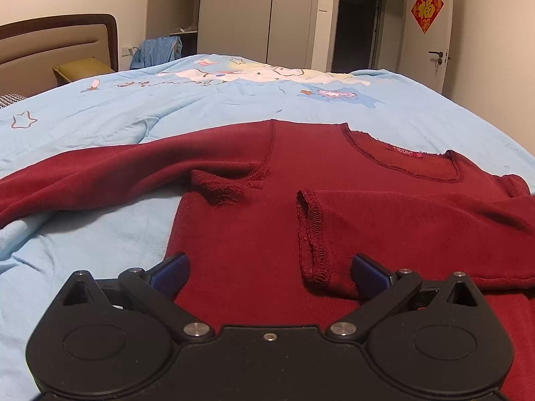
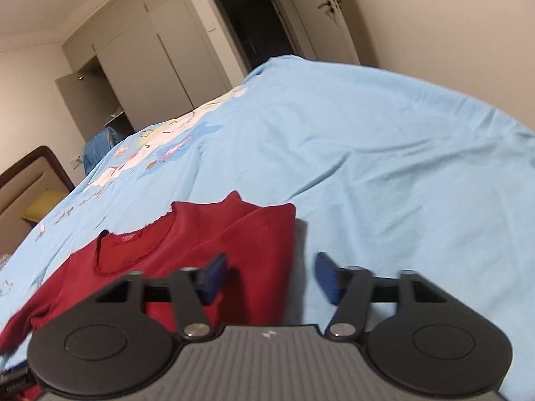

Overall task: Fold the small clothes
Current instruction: 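Grasp the sleeve cuff with the right gripper and fold it across the sweater body, then open the right gripper and release the folded sleeve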

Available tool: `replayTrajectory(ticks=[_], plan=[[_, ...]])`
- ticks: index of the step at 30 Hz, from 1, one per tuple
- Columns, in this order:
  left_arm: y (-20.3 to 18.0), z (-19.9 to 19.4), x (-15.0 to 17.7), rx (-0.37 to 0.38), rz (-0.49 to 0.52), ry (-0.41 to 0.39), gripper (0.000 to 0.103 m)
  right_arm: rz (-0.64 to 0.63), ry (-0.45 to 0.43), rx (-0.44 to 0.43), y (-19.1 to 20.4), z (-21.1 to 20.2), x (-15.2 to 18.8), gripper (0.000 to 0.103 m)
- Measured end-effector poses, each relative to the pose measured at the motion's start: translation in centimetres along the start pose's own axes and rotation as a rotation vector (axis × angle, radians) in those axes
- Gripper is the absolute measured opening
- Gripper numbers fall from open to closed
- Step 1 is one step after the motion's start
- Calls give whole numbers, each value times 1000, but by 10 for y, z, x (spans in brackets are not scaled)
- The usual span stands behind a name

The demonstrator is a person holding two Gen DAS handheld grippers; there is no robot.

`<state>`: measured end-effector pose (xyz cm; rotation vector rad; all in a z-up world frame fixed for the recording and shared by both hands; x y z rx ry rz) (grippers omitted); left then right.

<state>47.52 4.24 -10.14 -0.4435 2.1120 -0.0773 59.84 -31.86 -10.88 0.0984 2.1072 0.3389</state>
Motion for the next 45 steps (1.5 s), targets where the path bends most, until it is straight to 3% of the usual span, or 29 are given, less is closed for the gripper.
replayTrajectory(ticks=[2,3,6,10,13,17,21,26,31,34,38,45], plan=[[1,0,0,4,-5,1,103,-5,6,7,-4,8,-3,13],[1,0,0,5,-6,0,103,-22,-7,22,-5,6,-5,9],[0,0,1,4,-4,-3,103,-111,-67,90,-3,-11,-12,8],[0,0,1,0,4,-6,103,-166,-19,118,-4,-5,-1,8],[0,0,2,0,4,-6,103,-197,-41,109,1,-12,1,15],[1,0,1,0,5,-7,103,-284,-64,139,7,-46,11,47],[0,0,2,-2,6,-11,103,-352,-83,186,9,-89,39,58],[0,0,2,-1,6,-11,103,-435,-68,200,22,-110,74,61],[0,0,2,-1,6,-11,103,-473,-68,199,41,-93,70,61],[0,0,2,-1,6,-11,103,-458,-101,239,49,-83,62,61],[0,-1,2,1,4,-13,103,-355,-156,379,32,-85,56,63],[1,-2,1,2,3,-16,103,-336,-126,406,19,-81,64,65]])
Point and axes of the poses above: each gripper's, at about its wrist camera, not at the fingertips, and z roughly the way its jaws point, y to its left, x to its underside, the point moved 8 cm from there along z, roughly the way its jaws point, and after that the axes turned 11 degrees about -z, right-handed, at the moved point
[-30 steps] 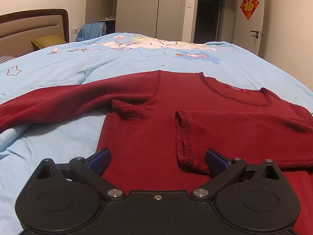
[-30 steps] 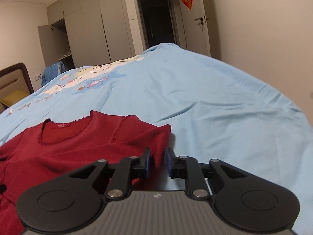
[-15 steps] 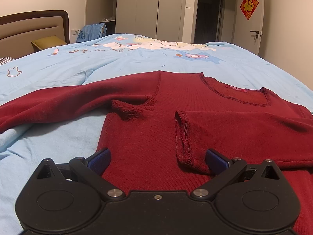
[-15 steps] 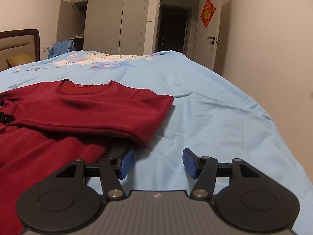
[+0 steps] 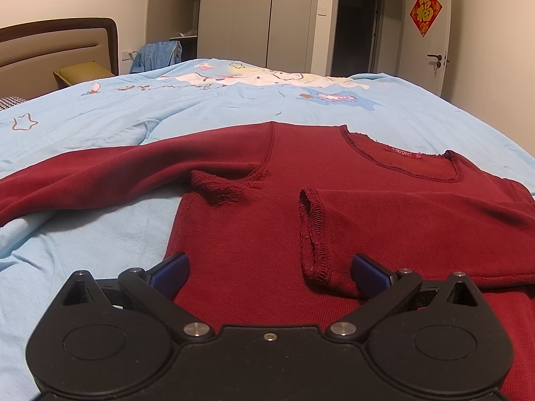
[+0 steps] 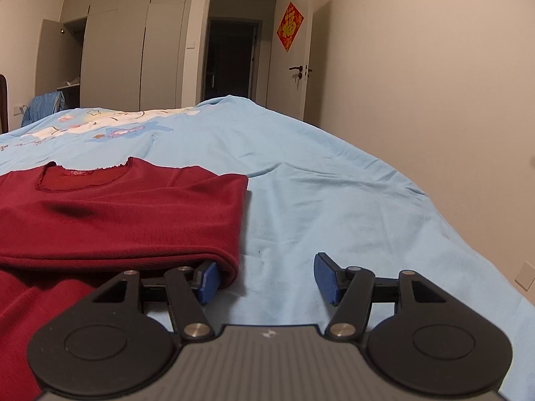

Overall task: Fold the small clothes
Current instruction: 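Open the right gripper and release the folded sleeve, then grasp the other sleeve cuff with the left gripper and fold it across the body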

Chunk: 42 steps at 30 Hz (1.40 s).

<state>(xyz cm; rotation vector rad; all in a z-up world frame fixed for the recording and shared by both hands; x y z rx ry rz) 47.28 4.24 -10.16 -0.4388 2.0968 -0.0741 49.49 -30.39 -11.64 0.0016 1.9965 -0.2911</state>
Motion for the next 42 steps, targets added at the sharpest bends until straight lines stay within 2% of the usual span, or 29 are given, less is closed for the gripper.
replayTrajectory(ticks=[2,6,12,16,18,21,25,28,30,33,36,37,38,39,40,41,42], plan=[[0,0,0,0,0,0,103,7,0,-13,0,0,1,67],[0,0,0,2,-2,-1,103,40,1,-74,-3,-6,3,86],[9,-12,-9,48,-51,13,102,6,-39,-159,5,-40,1,102],[35,-44,-21,64,-131,3,102,-51,-86,-252,17,-67,-5,103],[58,-61,-27,61,-168,-7,102,-77,-103,-296,28,-79,-8,103],[108,-80,-35,-3,-237,-19,102,-85,-121,-351,42,-94,-9,103],[192,-97,-46,-126,-361,-38,102,-93,-139,-428,66,-108,-6,103],[246,-106,-54,-248,-447,-71,102,-121,-144,-461,83,-114,-3,103],[276,-107,-57,-274,-531,-90,102,-143,-143,-478,94,-117,-1,103],[301,-104,-64,-240,-655,-127,97,-176,-138,-497,108,-120,2,103],[304,-96,-74,-295,-667,-170,85,-196,-127,-500,116,-119,5,103],[306,-93,-77,-331,-673,-179,73,-200,-125,-500,118,-119,5,103],[310,-91,-78,-368,-686,-191,54,-203,-123,-500,119,-119,6,103],[314,-89,-80,-392,-704,-205,44,-206,-121,-501,120,-119,7,103],[319,-87,-82,-405,-725,-219,26,-209,-120,-502,120,-119,8,103],[323,-84,-84,-410,-742,-230,15,-212,-119,-501,120,-119,9,103],[327,-81,-88,-410,-751,-245,11,-214,-119,-502,120,-119,10,103]])
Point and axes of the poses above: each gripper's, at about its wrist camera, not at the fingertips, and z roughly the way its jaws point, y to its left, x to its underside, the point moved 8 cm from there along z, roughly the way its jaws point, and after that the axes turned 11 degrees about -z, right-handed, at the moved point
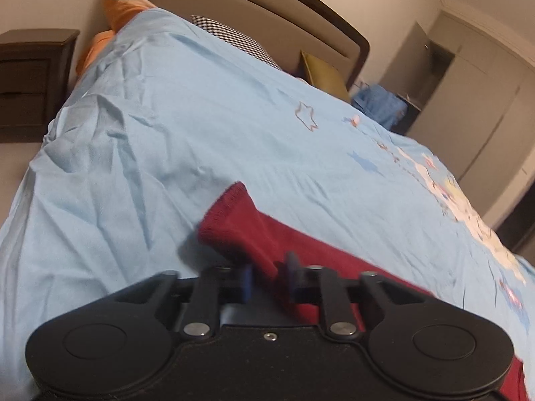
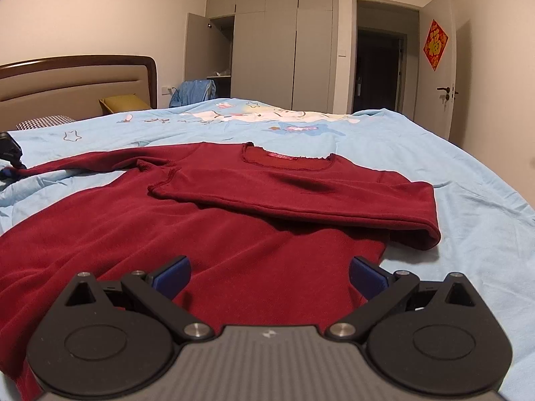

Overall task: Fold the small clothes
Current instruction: 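Grasp the other sleeve cuff with the left gripper and fold it across the body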

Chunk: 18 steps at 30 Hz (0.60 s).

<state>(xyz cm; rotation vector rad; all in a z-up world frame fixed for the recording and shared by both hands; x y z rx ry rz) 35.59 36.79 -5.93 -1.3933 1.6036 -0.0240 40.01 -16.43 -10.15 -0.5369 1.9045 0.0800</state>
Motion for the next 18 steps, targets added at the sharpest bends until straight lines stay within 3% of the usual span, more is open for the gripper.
replayTrajectory(ticks=[1,5,11,18], plan=[[-1,2,-4,9,-2,-13,6,0,0,-1,0,0,1,103],[-25,-2,-24,62,79,-99,4,15,0,-6,-2,-1,5,103],[-98,-35,-54,225,235,-248,4,53,-11,-12,-9,-4,9,103],[-207,-91,-24,437,407,-324,4,89,-36,-12,-16,-10,10,103]])
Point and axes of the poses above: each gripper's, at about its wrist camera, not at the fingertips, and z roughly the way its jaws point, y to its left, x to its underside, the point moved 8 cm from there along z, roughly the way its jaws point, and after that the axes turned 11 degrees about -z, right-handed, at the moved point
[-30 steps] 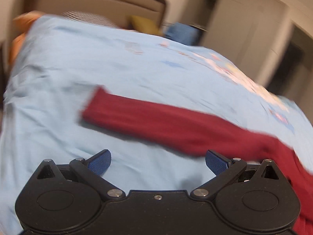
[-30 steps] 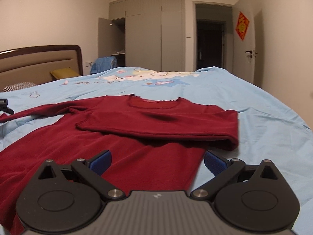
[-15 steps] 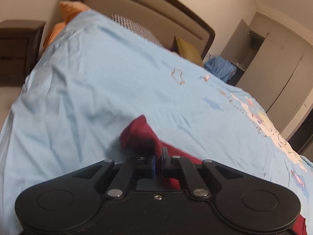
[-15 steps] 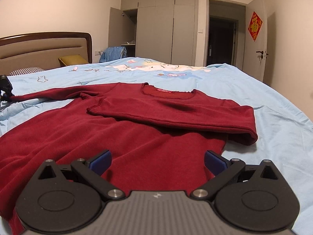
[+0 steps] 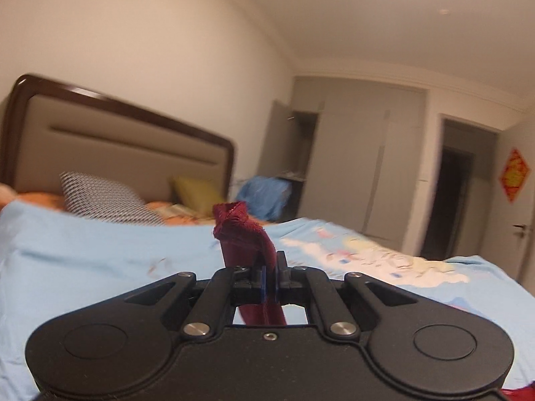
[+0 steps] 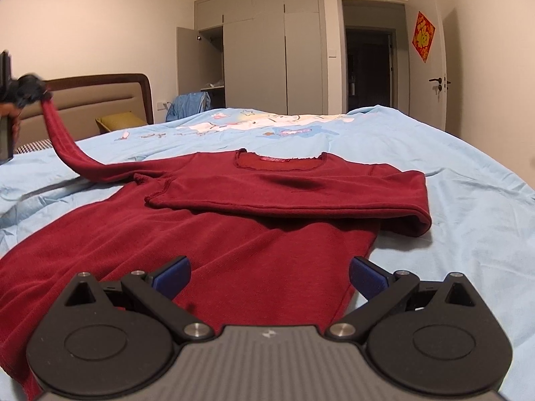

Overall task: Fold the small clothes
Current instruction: 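Grasp the other sleeve cuff with the left gripper and fold it across the body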

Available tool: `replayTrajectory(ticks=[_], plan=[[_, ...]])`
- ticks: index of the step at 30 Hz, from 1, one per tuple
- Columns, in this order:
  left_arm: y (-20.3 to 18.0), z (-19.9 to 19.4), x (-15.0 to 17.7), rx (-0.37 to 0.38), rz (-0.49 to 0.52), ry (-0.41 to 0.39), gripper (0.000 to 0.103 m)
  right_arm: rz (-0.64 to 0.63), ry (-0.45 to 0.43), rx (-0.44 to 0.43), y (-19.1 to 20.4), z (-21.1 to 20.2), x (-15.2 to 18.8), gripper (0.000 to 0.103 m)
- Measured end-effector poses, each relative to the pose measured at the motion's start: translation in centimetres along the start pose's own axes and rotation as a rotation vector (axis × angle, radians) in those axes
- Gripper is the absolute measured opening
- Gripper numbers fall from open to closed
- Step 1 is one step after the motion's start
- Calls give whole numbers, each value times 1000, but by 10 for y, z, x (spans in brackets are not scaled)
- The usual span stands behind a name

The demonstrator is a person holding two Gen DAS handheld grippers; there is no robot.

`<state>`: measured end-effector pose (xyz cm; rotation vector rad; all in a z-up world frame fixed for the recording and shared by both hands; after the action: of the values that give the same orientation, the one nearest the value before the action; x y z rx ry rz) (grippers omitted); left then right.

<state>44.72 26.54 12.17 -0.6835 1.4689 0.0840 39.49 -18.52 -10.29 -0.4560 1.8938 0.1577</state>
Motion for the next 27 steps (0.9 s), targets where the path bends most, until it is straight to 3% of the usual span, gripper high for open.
replayTrajectory(ticks=[5,9,16,22,27], plan=[[-101,-19,16,191,82,0,4,29,-13,17,-12,-8,1,103],[-177,-40,51,341,155,25,4,52,-16,44,-25,-15,4,103],[-275,-74,170,554,350,161,4,107,-7,95,-51,-29,15,103],[-286,-84,268,631,402,370,4,156,6,128,-69,-38,28,103],[-258,-90,315,655,364,538,7,202,8,135,-79,-41,33,103]])
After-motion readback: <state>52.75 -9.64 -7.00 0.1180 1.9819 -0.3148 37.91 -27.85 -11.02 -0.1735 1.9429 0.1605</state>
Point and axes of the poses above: each gripper's, at about its wrist camera, not at the fingertips, and z roughly the way its jaws point, y to its left, x to its underside, the point moved 8 cm from there along z, roughly the way its jaws point, and after that the axes turned 11 degrees about -z, right-handed, at the moved point
